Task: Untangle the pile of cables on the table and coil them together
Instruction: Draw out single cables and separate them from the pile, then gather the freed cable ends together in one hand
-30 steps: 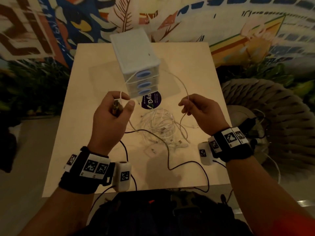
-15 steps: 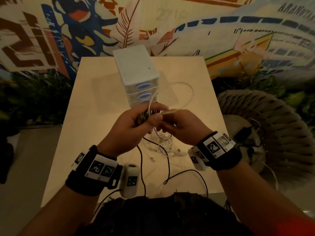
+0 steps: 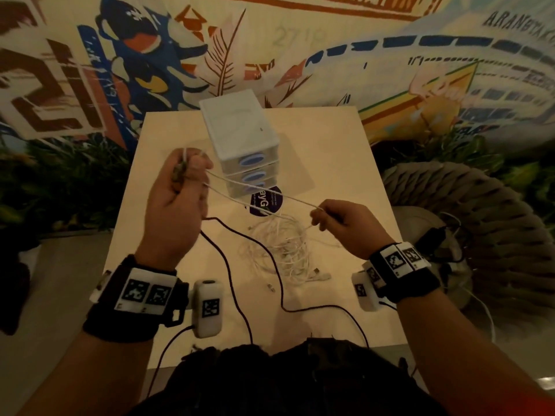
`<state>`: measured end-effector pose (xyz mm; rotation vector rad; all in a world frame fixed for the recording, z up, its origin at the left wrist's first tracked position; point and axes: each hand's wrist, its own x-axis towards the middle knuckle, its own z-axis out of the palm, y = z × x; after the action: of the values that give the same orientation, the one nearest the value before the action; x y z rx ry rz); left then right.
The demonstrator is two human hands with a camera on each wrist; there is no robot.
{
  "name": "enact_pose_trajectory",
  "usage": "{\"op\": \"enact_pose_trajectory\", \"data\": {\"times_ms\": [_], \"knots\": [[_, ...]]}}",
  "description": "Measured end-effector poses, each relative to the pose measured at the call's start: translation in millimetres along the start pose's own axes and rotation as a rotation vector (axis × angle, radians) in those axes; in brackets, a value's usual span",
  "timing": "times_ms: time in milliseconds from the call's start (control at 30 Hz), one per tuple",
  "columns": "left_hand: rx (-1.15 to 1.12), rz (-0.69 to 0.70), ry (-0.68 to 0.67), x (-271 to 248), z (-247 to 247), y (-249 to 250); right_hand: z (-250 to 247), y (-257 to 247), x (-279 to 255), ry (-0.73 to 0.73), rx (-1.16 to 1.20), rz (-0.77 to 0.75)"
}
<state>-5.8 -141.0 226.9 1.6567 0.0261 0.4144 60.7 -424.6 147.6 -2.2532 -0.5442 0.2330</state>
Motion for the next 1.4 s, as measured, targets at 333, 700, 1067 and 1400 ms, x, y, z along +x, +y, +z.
{"op": "enact_pose_trajectory", "data": {"times_ms": [333,700,1067,1400], "knots": [[-0.061,-0.021,0.193,5.1,-25.0,-4.8,-17.6,59.0,-27.6,0.119,0.113,0.13],[-0.003,0.015,0.21,-9.3,-12.1,-6.4,-10.0,99.3,-60.5,0.006,-0.267,0.312],[-0.116,0.043,0.068,-24.0,-14.6,3.5,1.3,127.4,-89.8,0.223,0.196,0.512],[0.252,-0.116,-0.763,-55.2,-2.4,25.2,-37.8,102.4,-78.4,0.782,0.404,0.355]]}}
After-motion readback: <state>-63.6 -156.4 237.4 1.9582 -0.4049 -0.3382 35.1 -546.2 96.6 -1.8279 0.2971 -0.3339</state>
